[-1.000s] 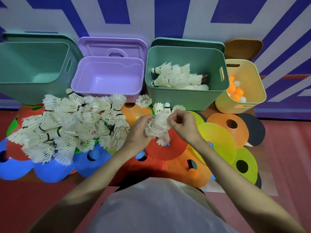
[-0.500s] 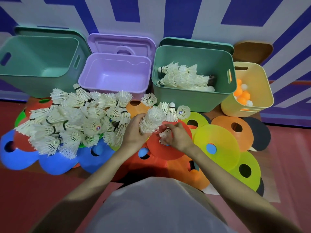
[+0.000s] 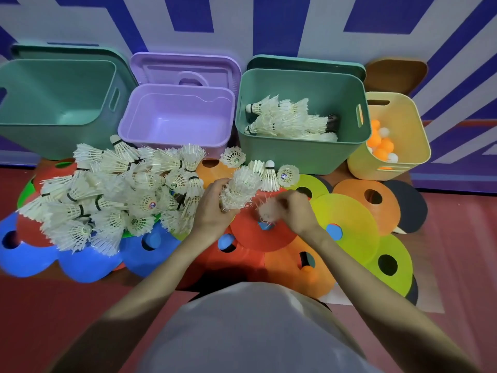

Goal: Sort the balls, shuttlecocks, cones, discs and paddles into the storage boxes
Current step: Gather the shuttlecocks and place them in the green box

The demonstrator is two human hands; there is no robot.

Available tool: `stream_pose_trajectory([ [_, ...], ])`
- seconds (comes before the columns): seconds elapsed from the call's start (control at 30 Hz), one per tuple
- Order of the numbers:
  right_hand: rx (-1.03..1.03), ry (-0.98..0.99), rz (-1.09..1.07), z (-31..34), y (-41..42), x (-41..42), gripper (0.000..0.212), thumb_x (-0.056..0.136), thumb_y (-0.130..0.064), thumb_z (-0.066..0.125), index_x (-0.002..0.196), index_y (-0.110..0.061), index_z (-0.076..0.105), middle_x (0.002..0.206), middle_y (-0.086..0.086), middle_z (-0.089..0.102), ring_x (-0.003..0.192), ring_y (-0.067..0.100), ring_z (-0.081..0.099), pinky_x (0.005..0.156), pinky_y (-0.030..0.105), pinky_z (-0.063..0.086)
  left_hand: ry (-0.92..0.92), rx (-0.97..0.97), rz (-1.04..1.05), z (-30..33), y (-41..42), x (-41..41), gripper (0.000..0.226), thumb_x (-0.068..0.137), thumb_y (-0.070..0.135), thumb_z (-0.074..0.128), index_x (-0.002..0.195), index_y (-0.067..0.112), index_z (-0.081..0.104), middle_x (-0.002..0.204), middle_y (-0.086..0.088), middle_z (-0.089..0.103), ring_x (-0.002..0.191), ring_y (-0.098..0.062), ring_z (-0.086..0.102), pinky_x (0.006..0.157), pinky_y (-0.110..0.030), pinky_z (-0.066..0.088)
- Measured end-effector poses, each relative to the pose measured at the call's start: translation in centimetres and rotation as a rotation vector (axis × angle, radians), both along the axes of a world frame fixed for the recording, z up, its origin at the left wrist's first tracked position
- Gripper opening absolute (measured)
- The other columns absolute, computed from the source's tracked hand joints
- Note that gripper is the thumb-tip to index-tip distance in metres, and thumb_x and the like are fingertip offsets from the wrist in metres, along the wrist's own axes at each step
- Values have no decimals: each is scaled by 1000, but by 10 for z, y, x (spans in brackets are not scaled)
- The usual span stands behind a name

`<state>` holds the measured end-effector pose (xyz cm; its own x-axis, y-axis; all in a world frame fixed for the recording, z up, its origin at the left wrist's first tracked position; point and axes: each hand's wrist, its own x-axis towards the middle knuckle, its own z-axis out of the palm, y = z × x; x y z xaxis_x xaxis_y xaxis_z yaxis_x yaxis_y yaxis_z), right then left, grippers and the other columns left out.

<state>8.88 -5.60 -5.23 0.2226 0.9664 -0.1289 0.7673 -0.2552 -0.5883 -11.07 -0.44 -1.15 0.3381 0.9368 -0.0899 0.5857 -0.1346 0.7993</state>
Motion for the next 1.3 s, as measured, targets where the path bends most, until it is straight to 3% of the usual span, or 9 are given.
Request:
stream_pose_trajectory([
  [0.27, 416, 430, -476, 76, -14, 47, 13, 89, -6, 57, 80, -12, 64, 62, 0, 59, 55, 11, 52, 54, 26, 41, 4, 157, -95, -1, 10, 18, 62, 75, 0, 76, 131, 10, 51, 122, 0, 53, 106, 0, 44, 87, -8, 31],
  [0.43, 436, 655, -436, 107, -13, 46, 10, 88, 1, 60, 83, -4, 67, 56, 0, 56, 47, 3, 48, 49, 18, 42, 39, 164, -154, -3, 10, 29, 64, 75, -4, 75, 132, 12, 50, 126, -4, 53, 117, -15, 50, 92, -8, 31],
  [0.63, 286, 572, -336, 85, -5, 30, 13, 85, 1, 62, 77, -6, 70, 57, -2, 58, 56, 10, 52, 57, 30, 48, 23, 134, -214, 6, 6, 40, 66, 75, -6, 73, 132, 18, 51, 125, 6, 51, 114, -8, 49, 91, -13, 41],
  [0.77, 238, 509, -301, 76, -6, 26, 13, 84, 2, 61, 77, -4, 71, 58, 0, 59, 58, 14, 52, 61, 33, 47, 60, 60, -247, 10, 3, 43, 69, 75, -14, 64, 135, 16, 49, 125, 14, 43, 118, -3, 40, 87, 8, 25],
  [0.9, 217, 571, -292, 70, -3, 38, 11, 87, -7, 62, 85, -4, 73, 75, 12, 69, 70, 17, 60, 69, 41, 53, 13, 47, -254, 12, 9, 45, 70, 75, -6, 72, 136, 19, 49, 130, 9, 49, 124, -10, 46, 102, -12, 34],
  [0.97, 256, 541, -335, 68, 0, 47, 12, 87, -16, 64, 95, -13, 73, 90, 9, 70, 81, 19, 66, 74, 41, 56, -33, 78, -276, 16, 15, 51, 69, 74, 0, 76, 135, 19, 50, 129, 5, 53, 121, -13, 50, 102, -34, 45],
  [1.03, 367, 488, -376, 75, 4, 57, 17, 88, -15, 64, 104, -14, 67, 94, 10, 65, 80, 11, 61, 70, 23, 51, -52, 110, -301, 25, 25, 62, 69, 74, 2, 77, 135, 19, 49, 128, 5, 53, 117, -10, 51, 99, -39, 47],
  [1.17, 658, 438, -440, 103, 13, 78, 12, 93, -9, 55, 102, -7, 62, 96, 9, 62, 86, 11, 57, 73, 20, 45, -34, 149, -356, 53, 58, 96, 71, 74, 3, 76, 137, 19, 47, 129, 6, 50, 116, -2, 45, 100, -29, 42],
  [1.3, 687, 391, -412, 113, 30, 107, 18, 96, -15, 48, 106, -11, 63, 104, 3, 60, 97, 10, 56, 79, 32, 50, 20, 256, -476, 76, 103, 145, 69, 75, 4, 76, 137, 14, 47, 135, -5, 52, 118, -5, 42, 103, -21, 32],
])
